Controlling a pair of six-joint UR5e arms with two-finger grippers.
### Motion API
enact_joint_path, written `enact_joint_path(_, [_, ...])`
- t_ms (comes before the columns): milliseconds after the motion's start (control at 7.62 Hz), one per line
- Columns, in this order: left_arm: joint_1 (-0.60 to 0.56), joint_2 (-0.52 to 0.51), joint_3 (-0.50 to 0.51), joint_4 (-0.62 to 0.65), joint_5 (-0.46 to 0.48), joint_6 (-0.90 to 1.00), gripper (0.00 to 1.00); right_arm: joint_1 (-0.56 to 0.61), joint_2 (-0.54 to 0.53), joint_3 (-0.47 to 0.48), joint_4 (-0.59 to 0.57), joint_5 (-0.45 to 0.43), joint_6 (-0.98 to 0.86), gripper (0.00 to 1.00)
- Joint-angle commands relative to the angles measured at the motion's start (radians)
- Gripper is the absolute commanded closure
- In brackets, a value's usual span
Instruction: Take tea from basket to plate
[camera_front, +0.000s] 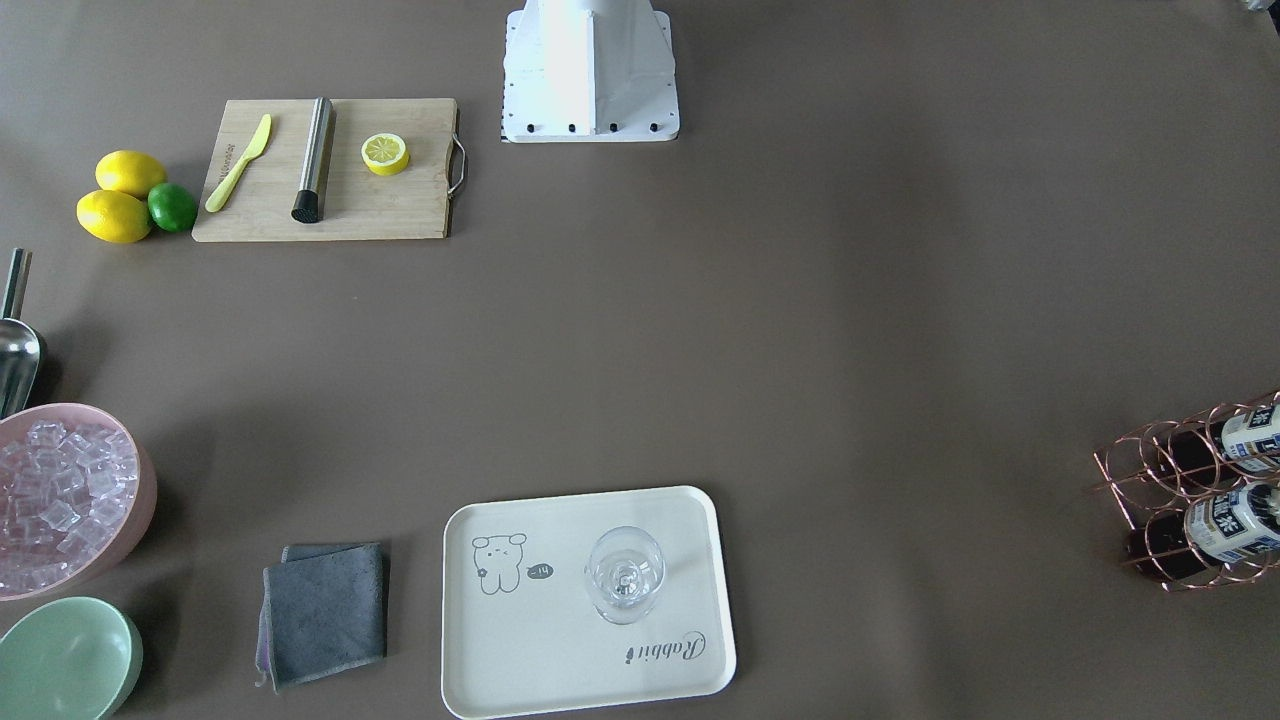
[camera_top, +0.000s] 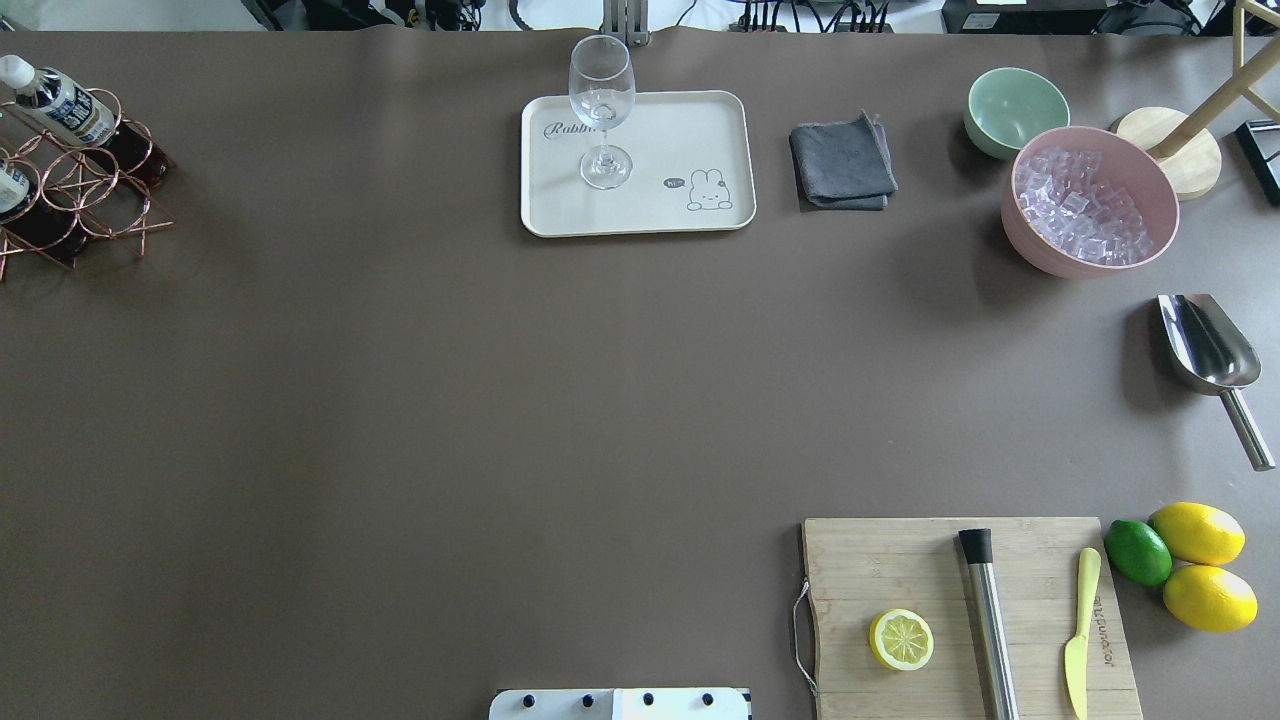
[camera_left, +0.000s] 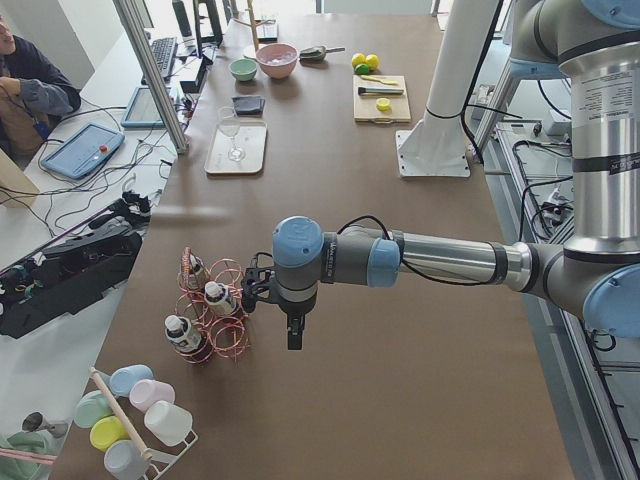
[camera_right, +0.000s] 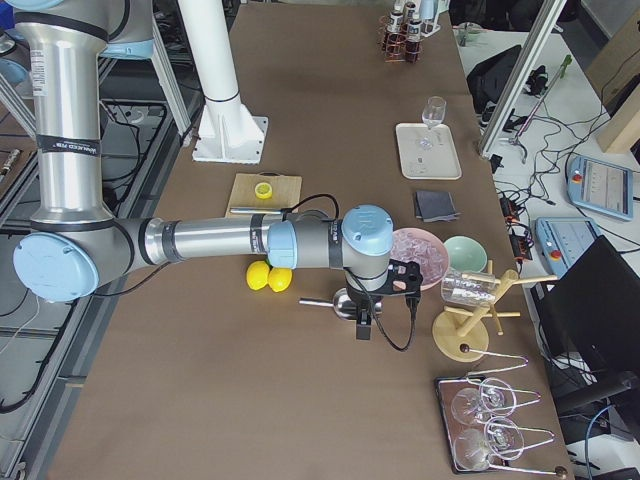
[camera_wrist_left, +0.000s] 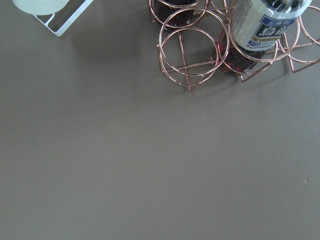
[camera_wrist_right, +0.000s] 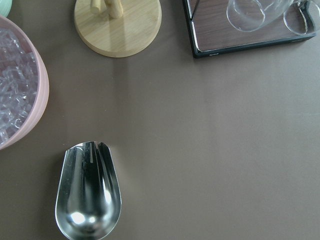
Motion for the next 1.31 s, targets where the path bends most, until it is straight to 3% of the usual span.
enact_joint_path(0, [0.000, -0.013, -0.002, 0.001, 0.000, 0.002, 0.02, 0.002, 0.000, 0.000, 0.000, 0.000, 0.000, 0.00])
enact_joint_path(525, [-0.002, -0.082, 0.001, 0.013, 0.000, 0.286, 0.02, 0.003, -0.003, 0.005, 0.000, -0.002, -0.001, 0.00])
enact_joint_path(1182, [-0.005, -0.310, 0.070, 0.062, 0.005, 0.827, 0.03, 0.003, -0.003, 0.006, -0.002, 0.000, 0.000, 0.00])
